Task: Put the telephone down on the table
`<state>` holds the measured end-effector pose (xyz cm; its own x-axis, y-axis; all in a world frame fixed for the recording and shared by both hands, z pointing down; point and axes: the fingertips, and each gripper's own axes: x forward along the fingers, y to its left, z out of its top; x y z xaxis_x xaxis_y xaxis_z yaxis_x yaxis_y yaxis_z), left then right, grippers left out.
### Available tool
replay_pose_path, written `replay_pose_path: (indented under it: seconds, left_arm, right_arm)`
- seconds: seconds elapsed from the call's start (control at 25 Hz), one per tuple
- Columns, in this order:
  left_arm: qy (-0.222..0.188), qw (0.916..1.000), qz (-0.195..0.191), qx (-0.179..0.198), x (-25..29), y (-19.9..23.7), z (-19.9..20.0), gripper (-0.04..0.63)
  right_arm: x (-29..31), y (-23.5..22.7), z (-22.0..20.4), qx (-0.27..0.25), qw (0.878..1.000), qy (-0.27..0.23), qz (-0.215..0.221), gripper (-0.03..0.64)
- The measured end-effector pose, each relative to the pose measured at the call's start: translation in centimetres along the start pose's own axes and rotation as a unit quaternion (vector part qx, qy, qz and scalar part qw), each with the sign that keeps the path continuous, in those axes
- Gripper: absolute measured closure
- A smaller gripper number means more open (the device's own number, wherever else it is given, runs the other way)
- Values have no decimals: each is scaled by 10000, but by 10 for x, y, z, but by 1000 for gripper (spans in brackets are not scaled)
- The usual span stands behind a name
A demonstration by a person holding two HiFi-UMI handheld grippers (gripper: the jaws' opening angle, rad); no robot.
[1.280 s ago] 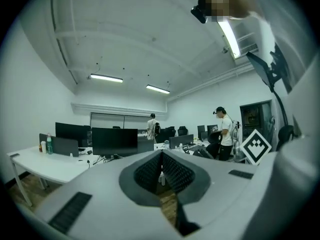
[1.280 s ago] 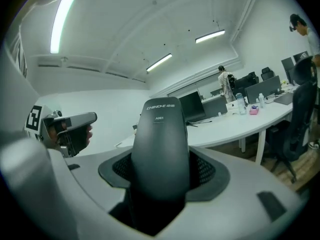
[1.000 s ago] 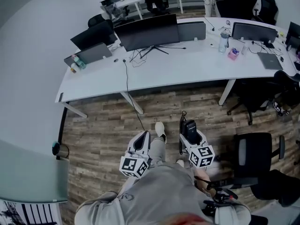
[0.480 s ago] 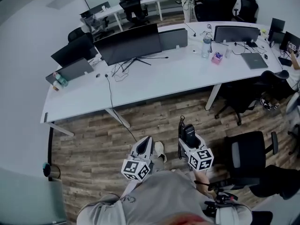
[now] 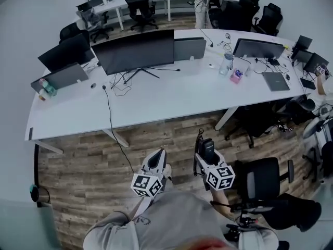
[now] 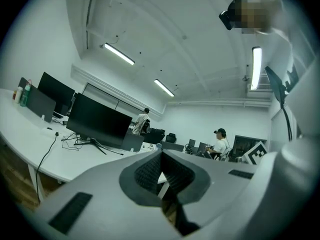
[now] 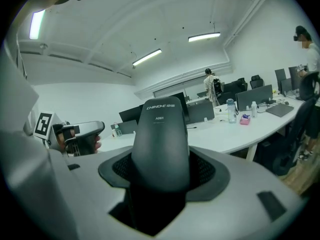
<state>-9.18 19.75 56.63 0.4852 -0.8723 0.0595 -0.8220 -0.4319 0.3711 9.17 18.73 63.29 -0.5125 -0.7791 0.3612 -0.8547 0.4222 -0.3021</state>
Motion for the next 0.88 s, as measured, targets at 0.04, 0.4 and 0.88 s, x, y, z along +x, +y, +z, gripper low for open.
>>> replay_pose_path:
  seconds: [0.04,0.4,0.88]
  left_arm:
    - [-12,10000,-17,-9,8,11,6,585]
    - [-12,9994,-354,61,94,102,30,584]
    - [203,9903,-1358,214,191,134,36,584]
  right_arm:
    - [10,1,9,-28,10000,4,-21,334]
    - [76,-3,60,80,9993,59,-353,334]
    - [87,-21,77,395,9903,-44,-1334,334]
